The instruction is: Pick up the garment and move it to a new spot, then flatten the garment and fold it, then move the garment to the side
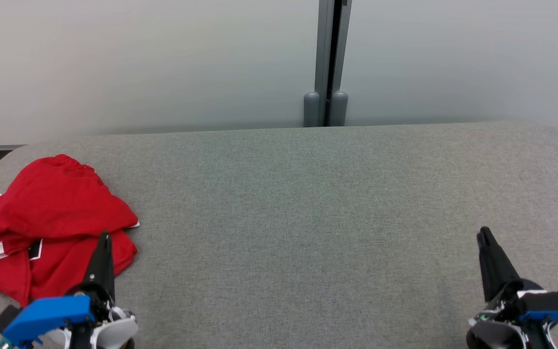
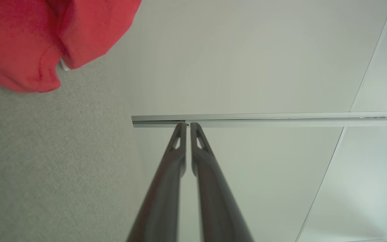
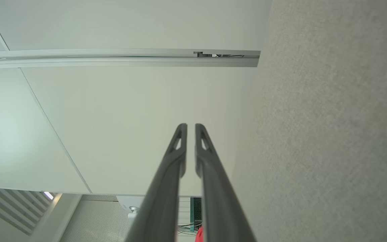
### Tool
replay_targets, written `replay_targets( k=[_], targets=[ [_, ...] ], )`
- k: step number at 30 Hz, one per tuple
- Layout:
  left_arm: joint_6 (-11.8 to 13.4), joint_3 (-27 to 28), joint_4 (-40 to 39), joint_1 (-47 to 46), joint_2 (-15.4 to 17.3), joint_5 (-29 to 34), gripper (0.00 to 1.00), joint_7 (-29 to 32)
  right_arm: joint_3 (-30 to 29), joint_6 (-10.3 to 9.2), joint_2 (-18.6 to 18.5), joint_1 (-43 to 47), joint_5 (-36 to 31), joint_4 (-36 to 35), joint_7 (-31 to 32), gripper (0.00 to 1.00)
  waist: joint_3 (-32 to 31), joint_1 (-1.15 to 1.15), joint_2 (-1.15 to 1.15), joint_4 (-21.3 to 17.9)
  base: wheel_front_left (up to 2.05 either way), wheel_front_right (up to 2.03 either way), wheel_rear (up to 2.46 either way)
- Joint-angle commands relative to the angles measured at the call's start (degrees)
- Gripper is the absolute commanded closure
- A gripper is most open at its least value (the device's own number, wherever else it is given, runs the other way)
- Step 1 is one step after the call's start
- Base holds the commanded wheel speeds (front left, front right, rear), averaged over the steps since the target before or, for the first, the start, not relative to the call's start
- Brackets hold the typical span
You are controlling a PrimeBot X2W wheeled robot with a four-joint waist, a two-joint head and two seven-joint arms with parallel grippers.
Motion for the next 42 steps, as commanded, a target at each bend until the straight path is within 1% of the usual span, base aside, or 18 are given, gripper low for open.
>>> replay_targets(
  k=[1,10,18,28,42],
  targets=[
    [0.0,0.0,0.5,0.6,-0.1,0.0,0.0,0.0,0.0,-0.07,0.1,0.5,0.0,0.6,0.0,0.0,0.0,0.0,0.0,0.0,0.0,0.0,0.0],
    [0.0,-0.8,-0.3,1.5,-0.3,1.9,0.0,-2.0,1.1,-0.07,0.1,1.5,-2.0,0.2,-2.1,0.0,0.1,0.0,0.0,0.1,0.0,0.0,0.0],
    [0.0,-1.0,-1.7,1.3,-0.2,7.6,0.0,-4.2,2.1,-0.05,0.1,1.8,-6.4,-1.4,-4.3,0.0,0.2,0.0,0.0,0.1,0.0,0.0,0.0],
    [0.1,-1.7,-3.8,1.0,-0.1,18.5,0.0,-6.7,3.1,-0.03,0.1,2.1,-14.8,-3.6,-6.7,0.0,0.3,0.0,0.0,0.2,0.0,0.0,0.0],
    [2.4,-4.2,-6.2,1.4,0.0,34.5,0.0,-9.7,4.4,-0.01,0.0,2.4,-27.4,-5.6,-9.8,0.0,0.5,0.0,0.0,0.3,0.0,0.0,0.0]
  ],
)
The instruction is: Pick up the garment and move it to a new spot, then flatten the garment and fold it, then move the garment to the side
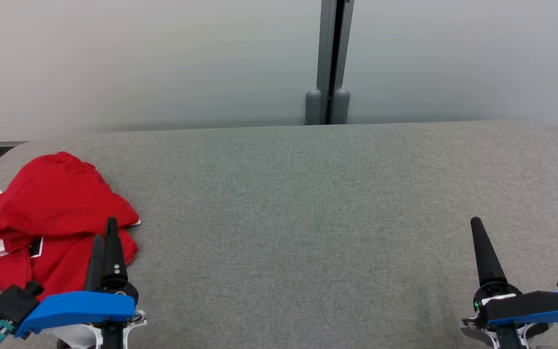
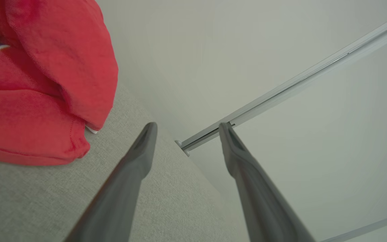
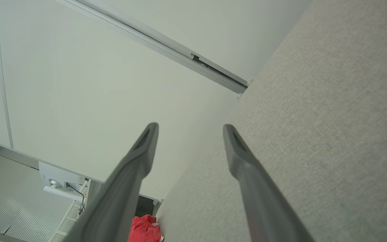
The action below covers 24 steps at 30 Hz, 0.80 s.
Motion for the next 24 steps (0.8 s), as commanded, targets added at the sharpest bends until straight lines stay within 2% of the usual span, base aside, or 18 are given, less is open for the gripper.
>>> replay_targets(
  k=[1,14,24],
  targets=[
    [0.3,-0.4,-1.1,-1.1,0.4,2.4,0.0,-0.7,0.3,0.11,-0.3,-0.2,-2.0,-1.1,-0.6,0.0,0.0,0.0,0.0,0.0,0.0,0.0,0.0],
    [1.9,-2.5,0.1,-1.1,0.5,16.0,0.0,-3.1,1.4,0.13,-0.3,0.0,-13.8,-1.1,-3.0,0.0,0.0,0.0,0.0,0.3,0.0,0.0,0.0],
    [2.8,-3.1,1.2,-1.1,0.6,23.9,0.0,-4.8,2.2,0.14,-0.3,0.3,-21.0,-1.3,-4.7,0.0,0.1,0.0,0.0,0.3,0.0,0.0,0.0]
  ],
)
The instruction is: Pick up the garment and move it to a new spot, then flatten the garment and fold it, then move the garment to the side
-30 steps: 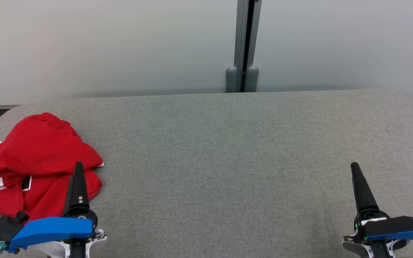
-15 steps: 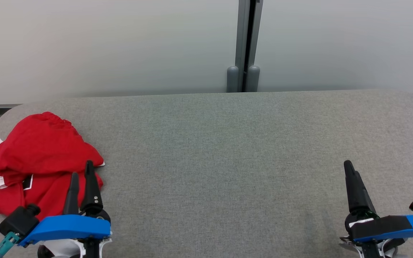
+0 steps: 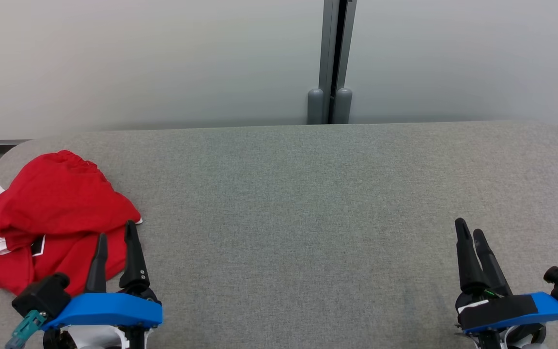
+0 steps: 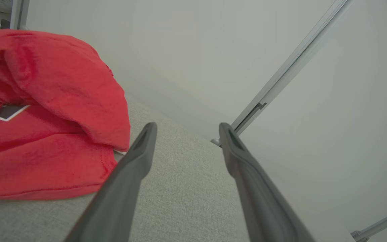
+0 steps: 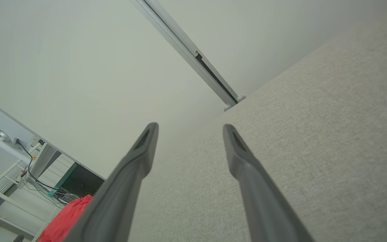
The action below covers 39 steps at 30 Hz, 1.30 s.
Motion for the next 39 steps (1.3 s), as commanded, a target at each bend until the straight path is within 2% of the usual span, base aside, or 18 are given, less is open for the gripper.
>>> replay_targets(
  k=[1,21,39],
  targets=[
    [0.4,-0.2,-0.3,-1.0,0.4,2.0,0.0,-0.6,0.1,0.09,-0.3,0.1,-1.9,-0.8,-0.6,0.0,0.0,0.0,0.0,0.1,0.0,0.0,0.0],
    [1.6,-1.4,0.2,-1.1,0.5,14.1,0.0,-3.5,0.5,0.12,-0.3,0.1,-14.7,-0.1,-3.5,0.0,-0.1,0.0,0.0,0.5,0.0,0.0,0.0],
    [2.4,-2.6,1.6,-0.8,0.5,22.1,0.0,-5.6,1.1,0.14,-0.4,1.0,-23.8,0.3,-5.7,0.0,-0.6,0.0,0.0,1.0,0.0,0.0,0.0]
  ],
)
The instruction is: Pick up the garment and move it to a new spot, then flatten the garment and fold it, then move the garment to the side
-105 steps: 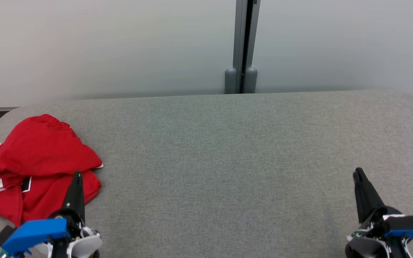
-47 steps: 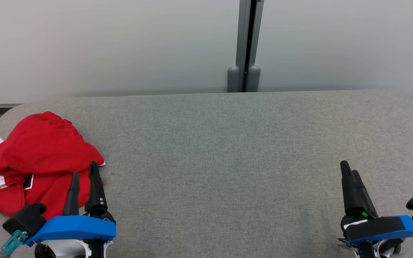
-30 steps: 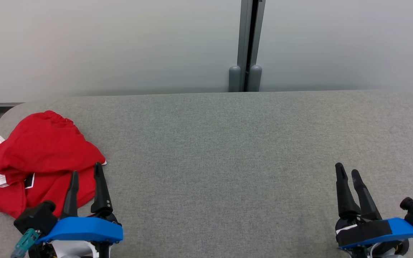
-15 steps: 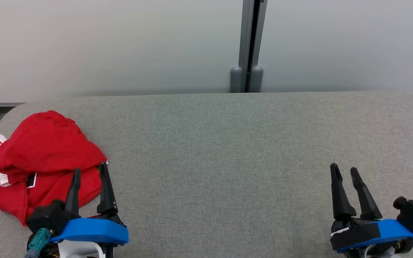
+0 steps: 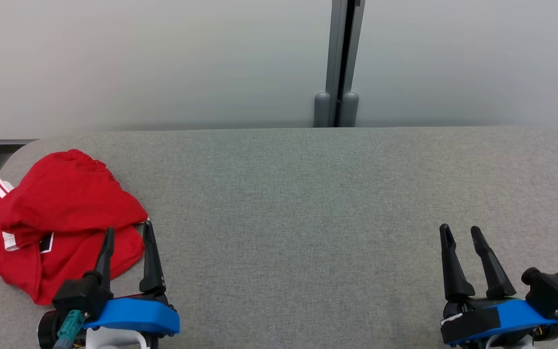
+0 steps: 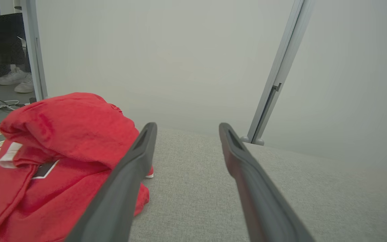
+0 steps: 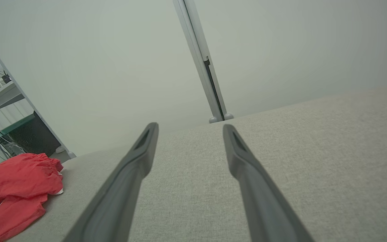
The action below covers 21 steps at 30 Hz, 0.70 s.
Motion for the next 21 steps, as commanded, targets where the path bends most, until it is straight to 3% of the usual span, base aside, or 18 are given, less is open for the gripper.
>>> replay_targets(
  k=[1,21],
  targets=[
    [0.3,-0.2,-0.1,-0.8,0.3,1.1,0.0,-0.6,0.1,0.13,-0.3,0.4,-1.2,-0.1,-0.7,0.0,0.0,0.0,0.0,0.1,0.0,0.0,0.0],
    [1.6,-1.3,2.1,-1.0,0.4,9.1,0.0,-2.6,-0.2,0.15,-0.3,0.5,-10.1,0.8,-2.7,0.0,-0.2,0.0,0.0,0.7,0.0,0.0,0.0]
  ],
)
